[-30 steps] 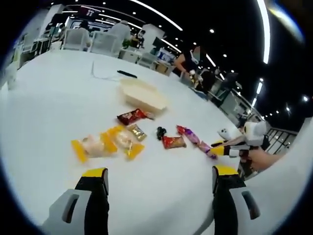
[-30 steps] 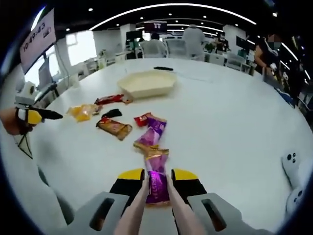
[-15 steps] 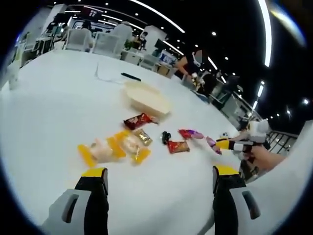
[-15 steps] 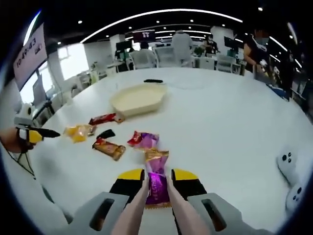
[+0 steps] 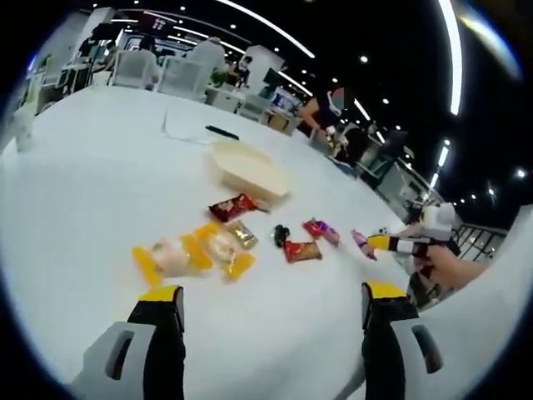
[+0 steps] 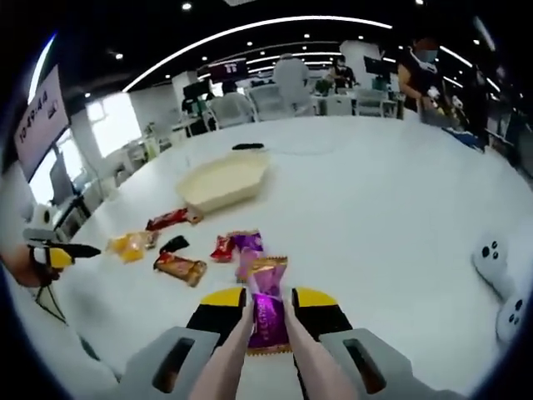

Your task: Place the target food into the container with the food tongs after gripping and lifting it, then release it inside without dropping or visibly crushing the food.

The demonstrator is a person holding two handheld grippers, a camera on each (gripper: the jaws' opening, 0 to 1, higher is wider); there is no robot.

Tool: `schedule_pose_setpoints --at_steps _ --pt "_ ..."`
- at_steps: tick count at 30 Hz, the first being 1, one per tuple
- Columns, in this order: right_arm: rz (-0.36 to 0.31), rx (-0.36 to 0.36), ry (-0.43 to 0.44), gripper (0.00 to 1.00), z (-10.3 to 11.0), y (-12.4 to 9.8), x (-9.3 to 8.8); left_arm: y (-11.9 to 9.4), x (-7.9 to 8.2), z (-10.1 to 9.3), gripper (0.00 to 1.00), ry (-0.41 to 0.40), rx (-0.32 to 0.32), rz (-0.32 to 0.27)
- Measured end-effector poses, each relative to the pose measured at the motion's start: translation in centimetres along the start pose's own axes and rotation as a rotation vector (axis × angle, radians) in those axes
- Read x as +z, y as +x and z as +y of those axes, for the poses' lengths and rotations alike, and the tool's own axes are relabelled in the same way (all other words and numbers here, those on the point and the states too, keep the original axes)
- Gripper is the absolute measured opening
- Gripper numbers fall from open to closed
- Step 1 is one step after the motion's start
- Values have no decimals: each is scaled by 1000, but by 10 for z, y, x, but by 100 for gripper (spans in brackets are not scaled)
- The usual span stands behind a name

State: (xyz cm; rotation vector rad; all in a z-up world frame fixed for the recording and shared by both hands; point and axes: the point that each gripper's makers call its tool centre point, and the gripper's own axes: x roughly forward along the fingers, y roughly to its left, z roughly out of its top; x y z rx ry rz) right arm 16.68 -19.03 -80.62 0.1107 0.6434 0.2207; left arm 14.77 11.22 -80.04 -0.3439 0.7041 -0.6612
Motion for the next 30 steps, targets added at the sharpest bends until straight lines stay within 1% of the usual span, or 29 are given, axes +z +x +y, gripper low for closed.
schedule_pose_setpoints --at_steps 5,14,17,19,22,24,25,30 --pt "-19 7 15 21 1 -3 8 -3 -1 1 87 -7 4 -6" --pt "-50 18 42 21 1 -10 20 -7 -4 -3 86 -8 0 -4" --pt "-53 23 40 21 2 -12 24 -7 -4 -4 86 -6 -1 -1" --pt "-54 32 -10 21 4 -14 28 -8 -4 -5 86 -6 -2 0" --pt "-70 53 -16 21 7 -18 37 -8 -2 -6 86 -3 -3 0" --pt "-88 57 -8 21 7 -19 46 -8 0 -7 86 1 -7 0" --pt "-85 58 -5 21 7 -20 48 -8 1 -8 86 6 -10 -1" --pt "-105 63 -22 21 10 -20 66 -8 6 -9 86 12 -15 -8"
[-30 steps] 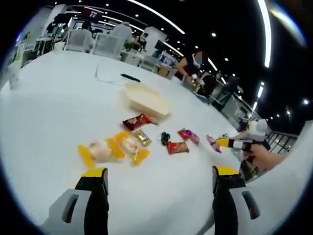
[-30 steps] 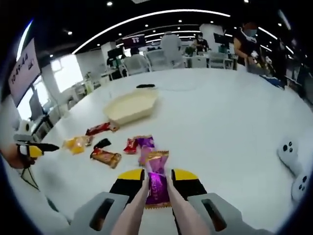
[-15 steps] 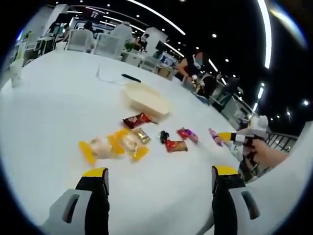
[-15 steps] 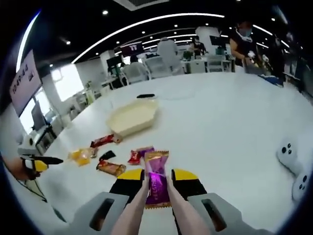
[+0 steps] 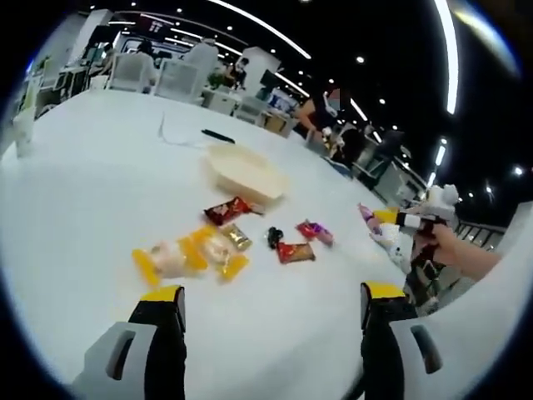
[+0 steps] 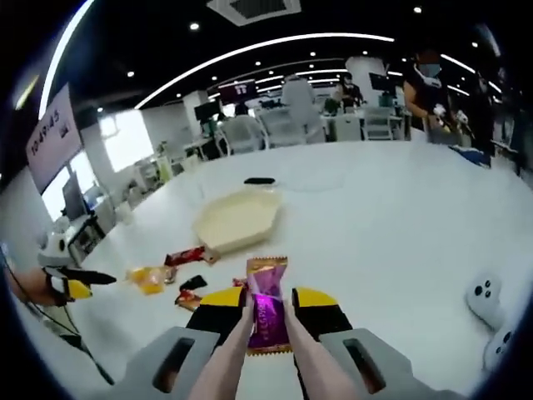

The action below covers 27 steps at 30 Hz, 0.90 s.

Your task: Place the target food into the container with the food tongs after gripping and lifting it, then release it inside without dropping or visibly crushing the food.

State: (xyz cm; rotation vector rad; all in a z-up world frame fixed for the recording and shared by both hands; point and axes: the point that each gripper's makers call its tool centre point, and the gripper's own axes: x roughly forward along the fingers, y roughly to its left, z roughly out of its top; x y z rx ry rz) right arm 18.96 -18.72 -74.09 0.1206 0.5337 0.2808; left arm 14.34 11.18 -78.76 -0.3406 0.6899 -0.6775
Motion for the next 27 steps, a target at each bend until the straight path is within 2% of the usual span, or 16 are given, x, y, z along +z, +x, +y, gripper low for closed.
schedule_pose_setpoints --at_steps 8,27 --pt "-46 6 -51 21 5 -4 34 -3 1 -2 86 2 -1 -13" --pt "-111 1 -90 21 5 -11 80 -4 6 -3 87 2 -8 -29"
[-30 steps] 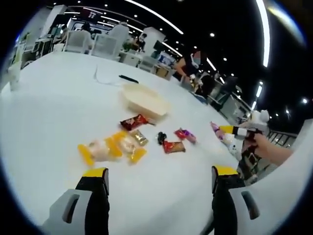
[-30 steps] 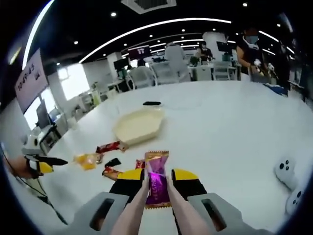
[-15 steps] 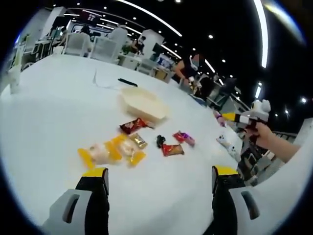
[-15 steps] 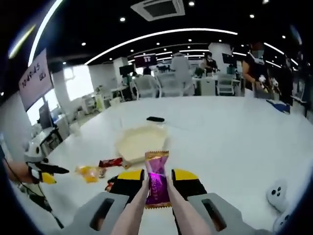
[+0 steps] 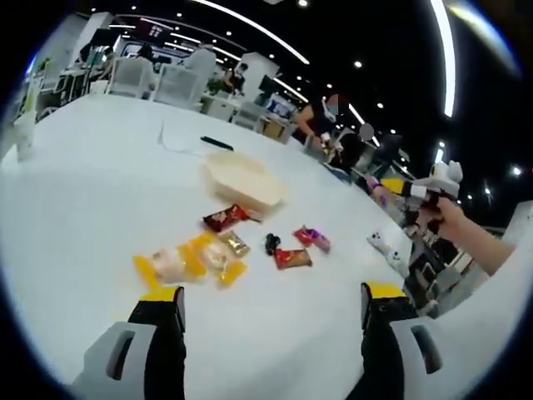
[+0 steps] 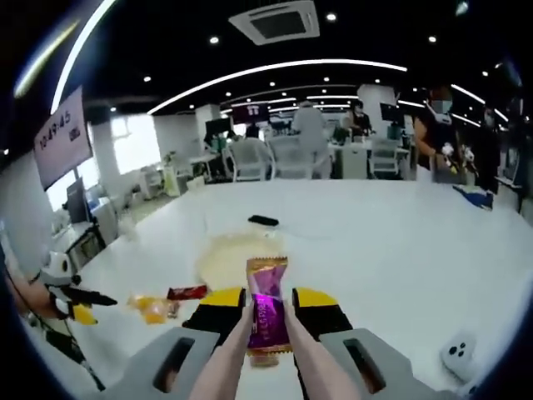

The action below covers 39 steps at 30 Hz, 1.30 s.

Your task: Place the target food into the container with the food tongs after gripping and lifting it, then release it inside without dropping or visibly crushing the food.

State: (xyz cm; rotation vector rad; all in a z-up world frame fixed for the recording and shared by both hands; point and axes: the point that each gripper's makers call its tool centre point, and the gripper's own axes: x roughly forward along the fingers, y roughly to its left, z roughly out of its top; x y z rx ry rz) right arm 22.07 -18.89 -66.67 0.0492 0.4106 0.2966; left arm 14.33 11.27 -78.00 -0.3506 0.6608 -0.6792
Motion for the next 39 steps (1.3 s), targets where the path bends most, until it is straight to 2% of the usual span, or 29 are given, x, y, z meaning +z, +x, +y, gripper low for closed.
schedule_pose_setpoints --at_steps 12,25,31,39 --pt "-8 22 -17 21 5 8 12 1 3 2 88 -4 1 -13" --pt "-47 36 -3 21 8 22 30 3 25 -1 88 -37 -19 -61" --pt "-44 41 -5 21 8 27 29 4 35 1 88 -44 -15 -95" --pt "-45 40 5 21 7 31 29 6 35 2 88 -44 -13 -97"
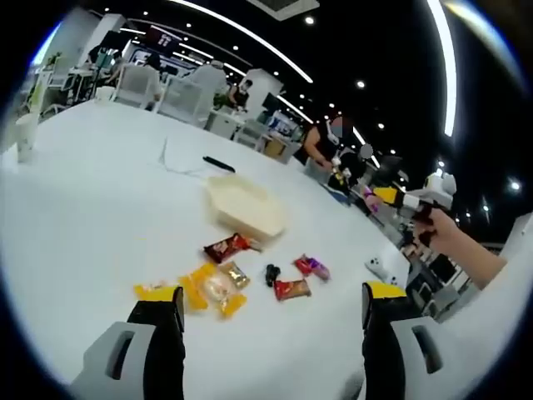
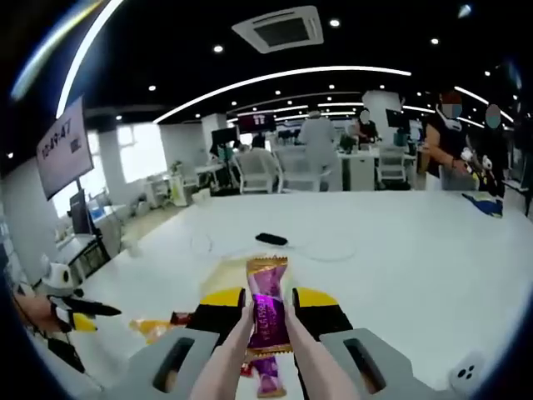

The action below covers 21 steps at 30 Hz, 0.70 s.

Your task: Place the target food into the container with the food tongs after gripping and lifting it, then release it inside without dropping or visibly crushing the food.

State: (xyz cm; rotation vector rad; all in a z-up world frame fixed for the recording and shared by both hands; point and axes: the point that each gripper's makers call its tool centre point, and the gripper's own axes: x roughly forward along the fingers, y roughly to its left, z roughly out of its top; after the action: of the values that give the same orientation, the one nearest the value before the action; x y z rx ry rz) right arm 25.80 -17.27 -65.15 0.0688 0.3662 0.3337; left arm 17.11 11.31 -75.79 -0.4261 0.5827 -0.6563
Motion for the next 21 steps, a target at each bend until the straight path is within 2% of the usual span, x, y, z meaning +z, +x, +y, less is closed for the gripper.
schedule_pose_setpoints --at_steps 14,18,21 --pt "9 9 29 21 4 12 -2 6 -2 -7 91 -1 -16 7" --pt "7 13 32 21 6 15 -1 8 -4 -4 92 57 1 45" --pt "7 20 36 21 8 20 -1 10 -2 -6 93 71 -4 45"
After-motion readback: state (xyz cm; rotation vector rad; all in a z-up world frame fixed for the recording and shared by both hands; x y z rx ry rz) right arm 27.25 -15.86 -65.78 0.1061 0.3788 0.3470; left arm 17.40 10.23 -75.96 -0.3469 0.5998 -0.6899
